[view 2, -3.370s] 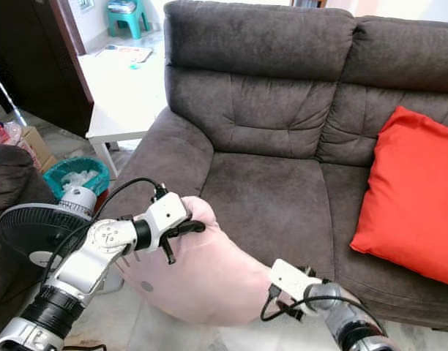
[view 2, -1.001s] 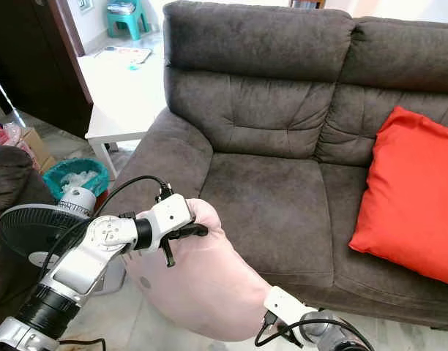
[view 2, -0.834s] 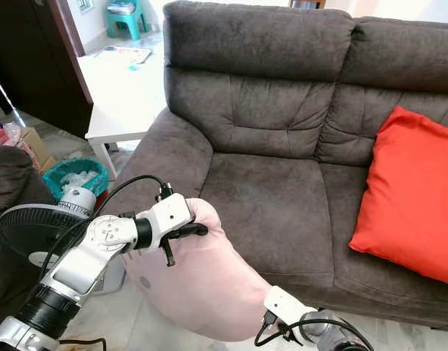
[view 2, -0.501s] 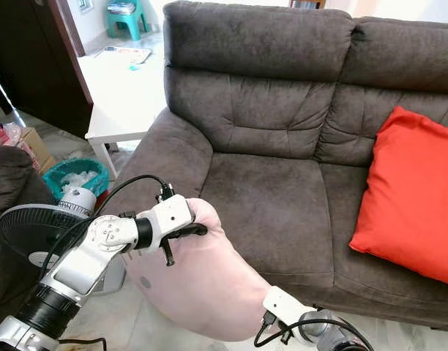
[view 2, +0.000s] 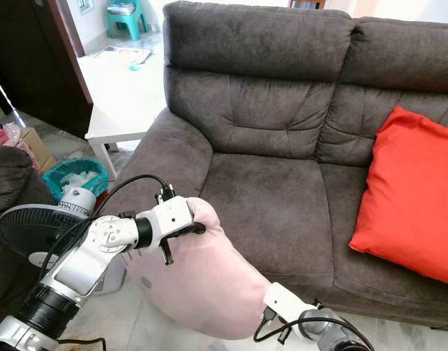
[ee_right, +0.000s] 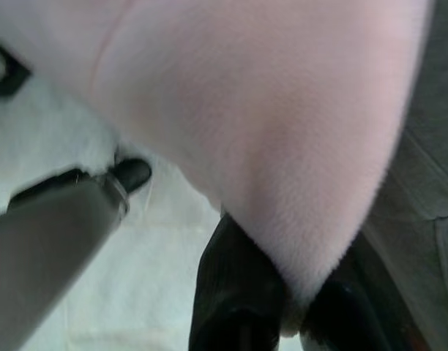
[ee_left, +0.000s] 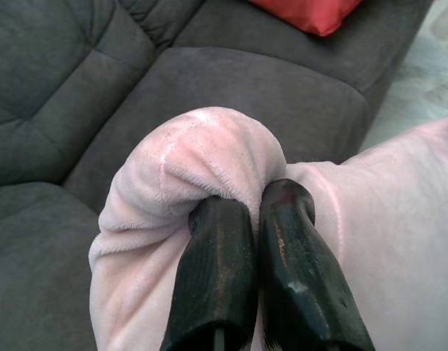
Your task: Move the pillow to the sofa from floor
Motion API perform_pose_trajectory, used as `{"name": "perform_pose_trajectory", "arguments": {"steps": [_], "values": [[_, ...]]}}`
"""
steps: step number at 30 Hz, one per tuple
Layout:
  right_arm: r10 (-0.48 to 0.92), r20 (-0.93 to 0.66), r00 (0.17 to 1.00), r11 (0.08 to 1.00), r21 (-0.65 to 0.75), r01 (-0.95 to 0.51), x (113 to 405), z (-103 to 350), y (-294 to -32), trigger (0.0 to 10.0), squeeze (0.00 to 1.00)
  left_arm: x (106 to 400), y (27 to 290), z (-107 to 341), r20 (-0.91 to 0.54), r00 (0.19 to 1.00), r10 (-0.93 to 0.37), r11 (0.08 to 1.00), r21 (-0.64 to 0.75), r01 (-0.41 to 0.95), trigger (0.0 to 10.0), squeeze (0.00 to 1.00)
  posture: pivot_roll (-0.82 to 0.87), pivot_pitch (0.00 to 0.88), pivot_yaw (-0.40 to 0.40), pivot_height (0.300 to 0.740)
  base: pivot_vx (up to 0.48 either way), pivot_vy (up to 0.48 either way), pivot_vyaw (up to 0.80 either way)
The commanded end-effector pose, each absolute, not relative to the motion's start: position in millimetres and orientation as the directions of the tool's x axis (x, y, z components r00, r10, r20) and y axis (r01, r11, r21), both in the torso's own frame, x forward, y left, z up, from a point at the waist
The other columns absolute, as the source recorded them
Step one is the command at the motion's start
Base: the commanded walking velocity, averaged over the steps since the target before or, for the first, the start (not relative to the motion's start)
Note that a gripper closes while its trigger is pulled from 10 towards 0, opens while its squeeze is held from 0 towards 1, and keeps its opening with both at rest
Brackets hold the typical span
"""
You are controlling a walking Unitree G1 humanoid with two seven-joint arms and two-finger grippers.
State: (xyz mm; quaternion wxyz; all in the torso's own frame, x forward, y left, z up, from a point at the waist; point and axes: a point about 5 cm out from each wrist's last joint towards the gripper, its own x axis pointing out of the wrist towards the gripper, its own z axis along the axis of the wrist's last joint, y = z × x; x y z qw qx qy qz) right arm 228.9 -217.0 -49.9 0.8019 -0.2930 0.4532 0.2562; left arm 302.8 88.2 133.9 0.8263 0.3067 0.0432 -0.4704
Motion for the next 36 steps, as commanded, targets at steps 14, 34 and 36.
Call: {"name": "perform_pose_trajectory", "arguments": {"steps": [14, 34, 36], "values": [[0.011, -0.432, 0.902, 0.989, -0.129, -0.074, 272.8, 4.2, -230.6, 10.0, 0.00, 320.2, 125.3, 117.3, -0.161, 0.914, -0.372, 0.845, 0.348, 0.405, 10.0, 0.00, 0.07, 0.007, -0.057, 0.740, 0.000, 0.000, 0.00], [-0.063, 0.056, 0.996, 0.995, 0.082, 0.058, 270.5, 87.2, -203.5, 10.0, 0.00, 307.3, 117.5, 143.0, 0.227, 0.949, -0.219, 0.958, 0.234, 0.165, 10.0, 0.00, 0.05, 0.026, -0.035, 0.740, 0.000, 0.000, 0.00], [-0.065, 0.058, 0.996, 0.994, 0.087, 0.060, 268.6, 88.4, -203.1, 10.0, 0.00, 308.4, 117.6, 142.3, 0.228, 0.949, -0.218, 0.958, 0.234, 0.164, 10.0, 0.00, 0.04, 0.027, -0.033, 0.740, 0.000, 0.000, 0.00]]}}
